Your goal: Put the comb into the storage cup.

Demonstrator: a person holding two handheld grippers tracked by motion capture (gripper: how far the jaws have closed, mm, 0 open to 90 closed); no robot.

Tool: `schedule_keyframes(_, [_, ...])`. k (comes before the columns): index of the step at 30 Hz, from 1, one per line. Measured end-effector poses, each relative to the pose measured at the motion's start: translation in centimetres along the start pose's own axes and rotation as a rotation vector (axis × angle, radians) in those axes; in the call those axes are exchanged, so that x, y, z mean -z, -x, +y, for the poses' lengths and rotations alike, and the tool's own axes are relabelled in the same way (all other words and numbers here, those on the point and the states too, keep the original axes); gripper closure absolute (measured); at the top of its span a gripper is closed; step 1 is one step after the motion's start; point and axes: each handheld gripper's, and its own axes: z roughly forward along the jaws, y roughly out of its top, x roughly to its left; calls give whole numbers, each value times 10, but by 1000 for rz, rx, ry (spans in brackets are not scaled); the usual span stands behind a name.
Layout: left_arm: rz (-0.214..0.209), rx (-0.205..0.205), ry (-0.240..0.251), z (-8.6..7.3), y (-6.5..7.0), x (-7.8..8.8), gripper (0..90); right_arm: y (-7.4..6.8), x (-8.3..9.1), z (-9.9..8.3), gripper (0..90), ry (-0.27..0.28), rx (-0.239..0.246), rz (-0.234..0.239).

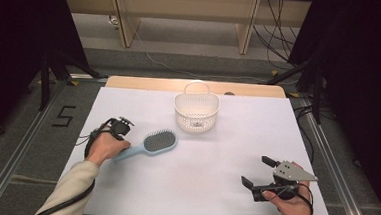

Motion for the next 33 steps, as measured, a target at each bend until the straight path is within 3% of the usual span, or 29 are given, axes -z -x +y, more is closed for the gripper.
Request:
schedule_keyframes(21, [-22,8,-28,-10,17,7,900,0,1,1,4,4,-2,-5])
schedule_keyframes(33, [-25,-17,-39,-15,26,9,900,-1,1,1,4,5,-1,-4])
